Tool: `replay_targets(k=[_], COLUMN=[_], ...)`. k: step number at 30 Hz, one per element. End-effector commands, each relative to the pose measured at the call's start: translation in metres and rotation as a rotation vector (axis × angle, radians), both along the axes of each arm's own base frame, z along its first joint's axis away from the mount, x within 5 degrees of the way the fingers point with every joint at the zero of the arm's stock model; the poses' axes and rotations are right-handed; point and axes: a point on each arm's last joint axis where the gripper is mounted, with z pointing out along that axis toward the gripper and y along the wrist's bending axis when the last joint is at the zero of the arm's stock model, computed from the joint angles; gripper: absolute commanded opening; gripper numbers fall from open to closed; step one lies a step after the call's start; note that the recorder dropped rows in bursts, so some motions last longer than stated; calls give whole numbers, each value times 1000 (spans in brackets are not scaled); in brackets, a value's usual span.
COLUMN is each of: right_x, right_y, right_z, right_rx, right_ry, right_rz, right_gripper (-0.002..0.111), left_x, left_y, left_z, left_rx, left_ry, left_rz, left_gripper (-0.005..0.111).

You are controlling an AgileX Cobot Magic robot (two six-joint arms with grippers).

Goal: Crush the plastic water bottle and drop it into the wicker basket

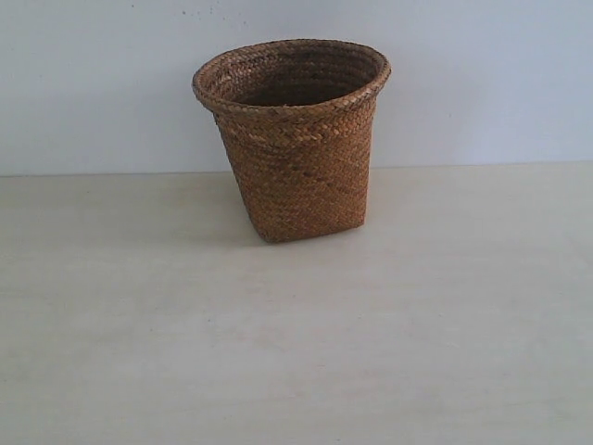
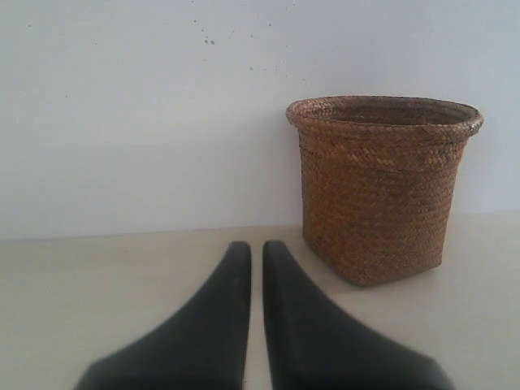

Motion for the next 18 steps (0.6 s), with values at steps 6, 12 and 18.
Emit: replay_targets(k=[6,12,18], right_x=[0,0,0], right_y=[0,0,0], right_z=[-1,-1,-1], right_rx=[2,2,2], right_ry=[-3,-3,-6], right_rz=[-1,-1,-2], right_gripper=[0,0,0], left_x=[0,-3,-1], left_y=[0,1,4], left_z=[0,-11,-24], left_rx=[-16,33,40], left_ry=[-8,84,134], left_rz=[1,14,61], left_gripper=[4,4,4])
